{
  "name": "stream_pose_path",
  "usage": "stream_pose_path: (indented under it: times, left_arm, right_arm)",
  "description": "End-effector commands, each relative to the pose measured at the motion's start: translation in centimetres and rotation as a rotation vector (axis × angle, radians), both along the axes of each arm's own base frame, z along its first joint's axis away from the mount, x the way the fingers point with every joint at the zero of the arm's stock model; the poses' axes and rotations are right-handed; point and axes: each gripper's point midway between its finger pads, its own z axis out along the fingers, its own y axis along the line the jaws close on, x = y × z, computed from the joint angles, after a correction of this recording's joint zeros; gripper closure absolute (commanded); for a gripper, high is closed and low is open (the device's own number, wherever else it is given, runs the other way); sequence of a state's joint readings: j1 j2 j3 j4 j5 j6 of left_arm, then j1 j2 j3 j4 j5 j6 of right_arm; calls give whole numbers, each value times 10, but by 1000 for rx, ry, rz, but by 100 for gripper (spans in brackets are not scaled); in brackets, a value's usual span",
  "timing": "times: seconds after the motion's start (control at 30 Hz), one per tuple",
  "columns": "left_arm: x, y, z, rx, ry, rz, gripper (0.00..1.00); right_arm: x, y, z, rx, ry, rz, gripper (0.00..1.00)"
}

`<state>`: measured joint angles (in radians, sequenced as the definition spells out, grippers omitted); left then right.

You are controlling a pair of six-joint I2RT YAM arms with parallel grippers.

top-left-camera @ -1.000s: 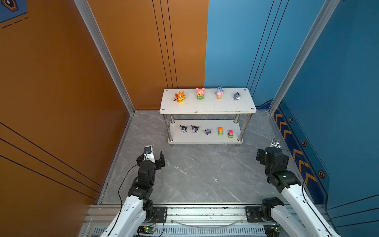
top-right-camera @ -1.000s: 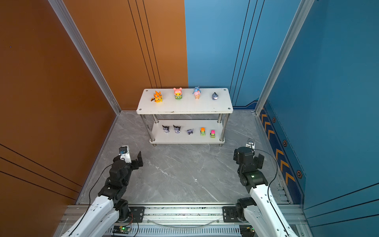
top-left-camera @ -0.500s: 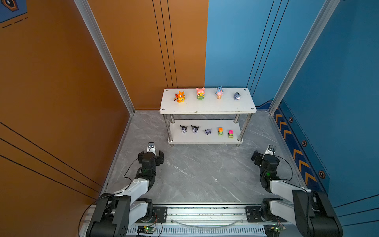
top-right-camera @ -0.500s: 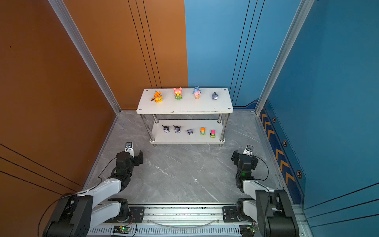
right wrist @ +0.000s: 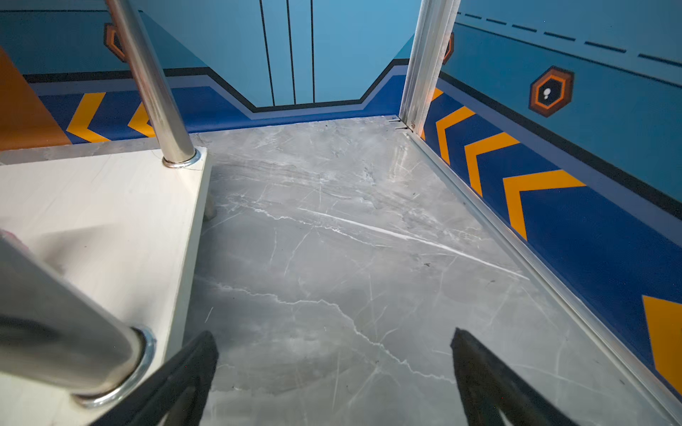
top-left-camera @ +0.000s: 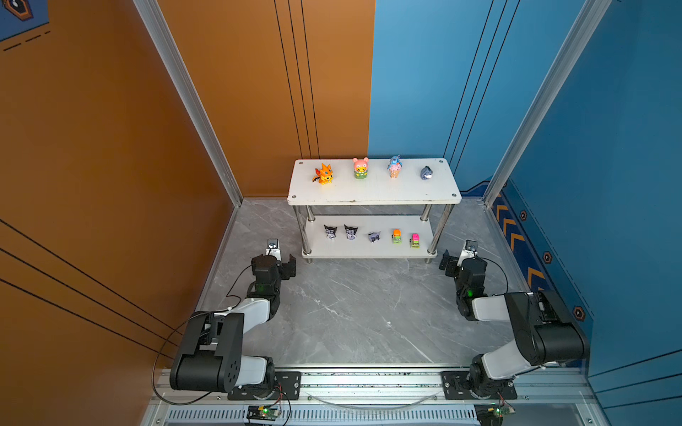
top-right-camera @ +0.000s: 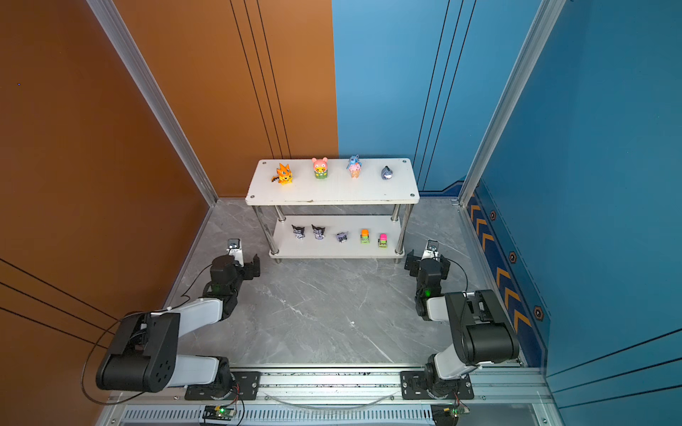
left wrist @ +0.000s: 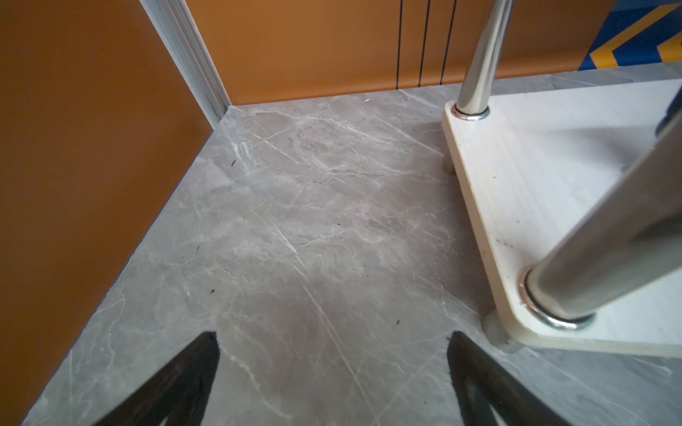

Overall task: Organize plastic toys on shelves
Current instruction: Reset both arms

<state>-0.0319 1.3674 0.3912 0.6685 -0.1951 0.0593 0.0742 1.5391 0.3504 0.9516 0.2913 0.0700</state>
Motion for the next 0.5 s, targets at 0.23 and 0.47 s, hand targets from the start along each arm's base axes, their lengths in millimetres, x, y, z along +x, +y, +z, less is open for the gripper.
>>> stream_pose_path:
  times: [0.23, 0.47]
  left_arm:
    - [-26, -9, 17, -57, -142, -31, 2]
    - [12, -21, -16, -22, -62, -65, 2]
  right_arm:
    - [-3, -2, -2, -22, 16, -18, 0]
    - [-2, -1, -2, -23, 20, -16, 0]
